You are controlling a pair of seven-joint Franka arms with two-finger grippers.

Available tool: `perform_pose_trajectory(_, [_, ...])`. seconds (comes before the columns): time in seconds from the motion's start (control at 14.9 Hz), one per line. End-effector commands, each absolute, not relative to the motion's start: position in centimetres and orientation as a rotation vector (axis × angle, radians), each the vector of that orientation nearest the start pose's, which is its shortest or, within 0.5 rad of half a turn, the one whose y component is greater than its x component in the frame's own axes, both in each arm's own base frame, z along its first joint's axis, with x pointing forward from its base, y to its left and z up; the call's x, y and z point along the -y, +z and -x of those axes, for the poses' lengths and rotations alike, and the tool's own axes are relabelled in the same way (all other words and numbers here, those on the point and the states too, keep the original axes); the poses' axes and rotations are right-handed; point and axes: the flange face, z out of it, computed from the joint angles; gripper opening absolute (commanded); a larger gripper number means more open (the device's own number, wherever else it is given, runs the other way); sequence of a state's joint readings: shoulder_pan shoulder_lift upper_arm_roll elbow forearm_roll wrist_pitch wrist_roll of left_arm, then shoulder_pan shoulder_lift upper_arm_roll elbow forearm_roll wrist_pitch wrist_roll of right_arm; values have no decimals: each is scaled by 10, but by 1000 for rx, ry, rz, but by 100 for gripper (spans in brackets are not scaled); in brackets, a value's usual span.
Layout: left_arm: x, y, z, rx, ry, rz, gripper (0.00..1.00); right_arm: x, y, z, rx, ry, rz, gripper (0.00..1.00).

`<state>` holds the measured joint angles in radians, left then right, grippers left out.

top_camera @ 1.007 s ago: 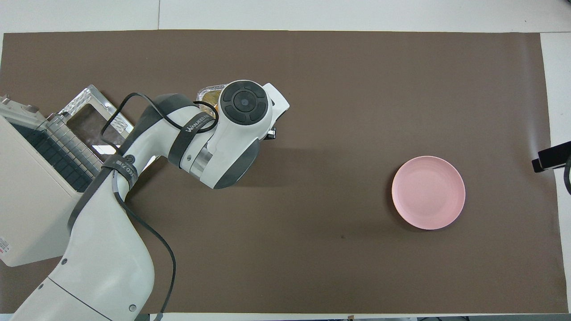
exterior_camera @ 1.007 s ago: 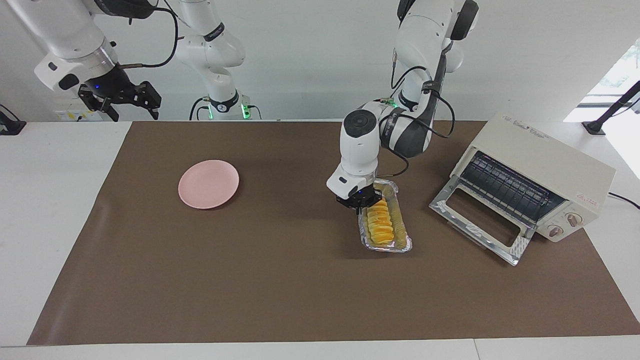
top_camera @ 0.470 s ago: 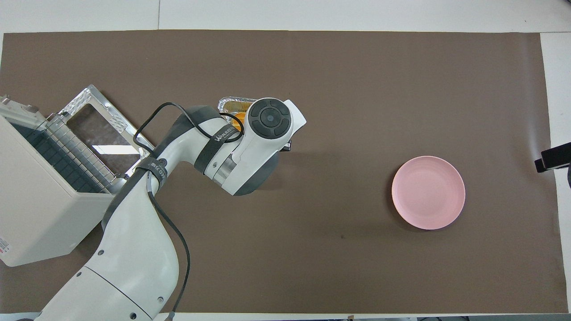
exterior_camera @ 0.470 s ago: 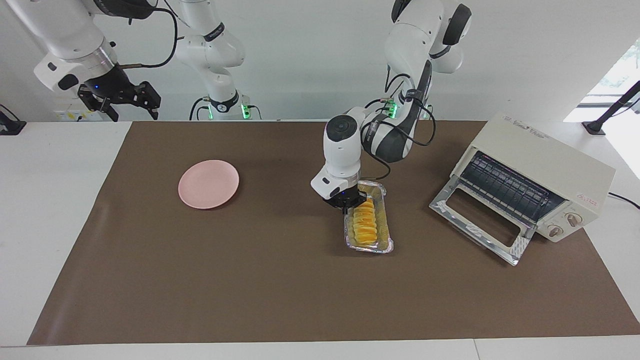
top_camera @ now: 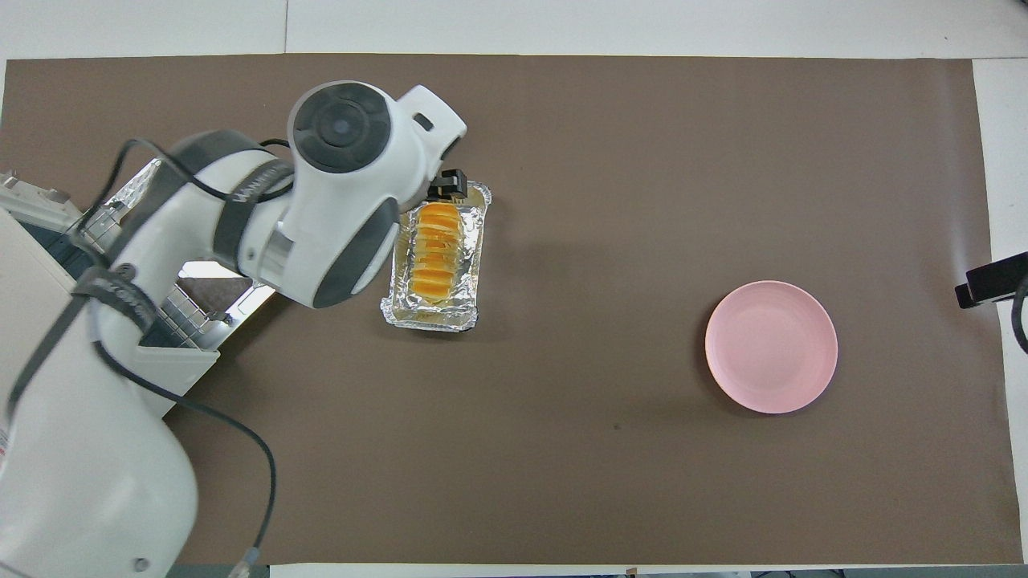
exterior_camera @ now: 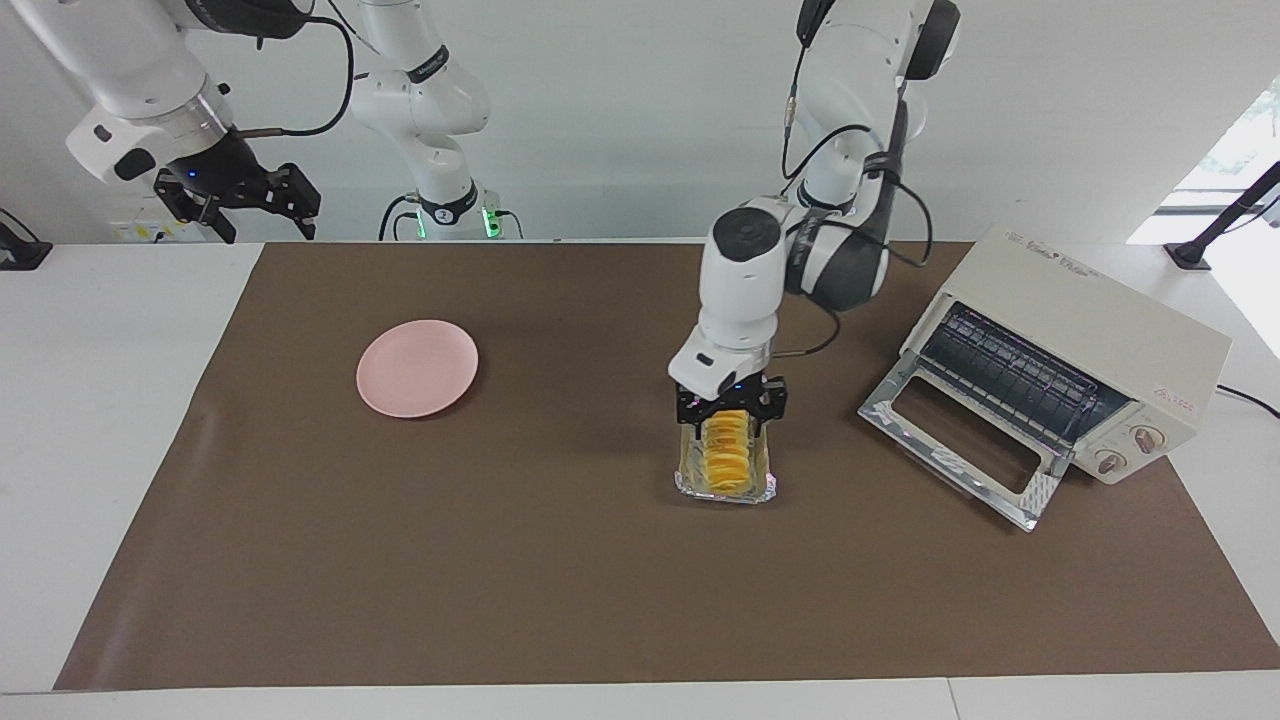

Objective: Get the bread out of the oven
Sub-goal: 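Set the foil tray on the table center and withdraw the left gripper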

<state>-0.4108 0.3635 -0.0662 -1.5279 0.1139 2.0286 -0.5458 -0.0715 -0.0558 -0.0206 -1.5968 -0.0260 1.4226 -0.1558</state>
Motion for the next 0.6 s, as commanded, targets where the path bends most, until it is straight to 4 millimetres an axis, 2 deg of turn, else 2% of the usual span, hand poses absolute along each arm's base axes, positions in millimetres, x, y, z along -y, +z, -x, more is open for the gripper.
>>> perform_pose_trajectory(0.0, [215, 516, -610, 219, -183, 3127, 100, 25, 613, -524, 148, 107, 3153, 100])
perform_pose_trajectory(0.2, [148, 550, -594, 194, -45, 3085, 100, -27, 594, -539, 61, 43, 3163, 100])
perform_pose_trajectory(0.27, [128, 560, -583, 185, 25, 3072, 100, -47, 583, -547, 52, 39, 3164, 100])
perform_pose_trajectory(0.4, [108, 568, -554, 178, 153, 3047, 100, -91, 553, -569, -12, 31, 3135, 100])
perform_pose_trajectory(0.54, [106, 573, -546, -6, 185, 3054, 100, -135, 530, -586, -78, 29, 3125, 100])
